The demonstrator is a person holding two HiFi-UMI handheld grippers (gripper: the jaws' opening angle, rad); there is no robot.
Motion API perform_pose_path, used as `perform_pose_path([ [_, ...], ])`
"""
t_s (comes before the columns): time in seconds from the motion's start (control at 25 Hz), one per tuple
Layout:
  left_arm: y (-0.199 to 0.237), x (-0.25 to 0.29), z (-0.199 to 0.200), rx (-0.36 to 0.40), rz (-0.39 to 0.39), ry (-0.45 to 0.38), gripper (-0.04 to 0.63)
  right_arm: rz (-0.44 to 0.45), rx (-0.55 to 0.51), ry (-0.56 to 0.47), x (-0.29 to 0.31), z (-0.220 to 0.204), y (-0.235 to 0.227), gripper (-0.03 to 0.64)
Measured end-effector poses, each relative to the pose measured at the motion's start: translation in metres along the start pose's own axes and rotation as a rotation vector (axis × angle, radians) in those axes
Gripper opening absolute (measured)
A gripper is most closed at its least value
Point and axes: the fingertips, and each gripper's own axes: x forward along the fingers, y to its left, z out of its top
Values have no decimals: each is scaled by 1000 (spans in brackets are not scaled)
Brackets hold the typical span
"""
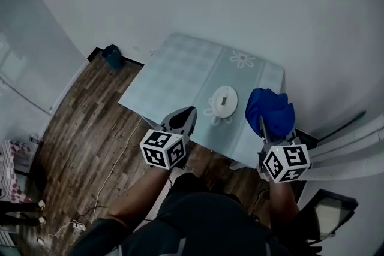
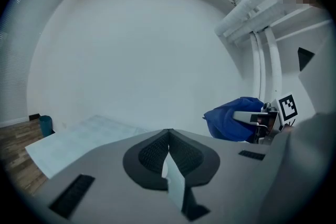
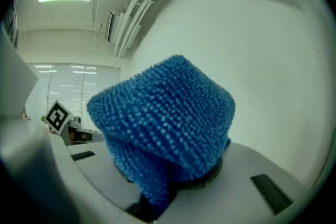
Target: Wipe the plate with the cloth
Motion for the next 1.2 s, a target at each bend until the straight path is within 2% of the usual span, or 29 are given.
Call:
perform_pose_path([
  [0.16, 17, 30, -14, -31, 16, 49, 9, 0, 2, 33, 25, -14, -15, 69],
  [0.32, 36, 63, -31, -74, -5, 92, 9, -19, 2, 72, 54, -30, -30, 69],
  [0.68, 76, 150, -97, -78, -93, 318, 12, -15, -42, 207, 138, -74, -48, 69],
  [0.72, 77, 159, -105, -86, -114, 345, 17, -15, -48, 229, 147, -81, -51, 69],
  [0.84, 80, 185, -127, -96, -162, 416, 93, -13, -66, 301, 171, -107, -60, 69],
  [1.08, 103, 222, -171, -15, -117, 554, 129, 9, -118, 429, 212, -161, -69, 69],
  [1.2, 105, 231, -190, 16, -128, 629, 130, 10, -127, 493, 227, -188, -76, 69],
])
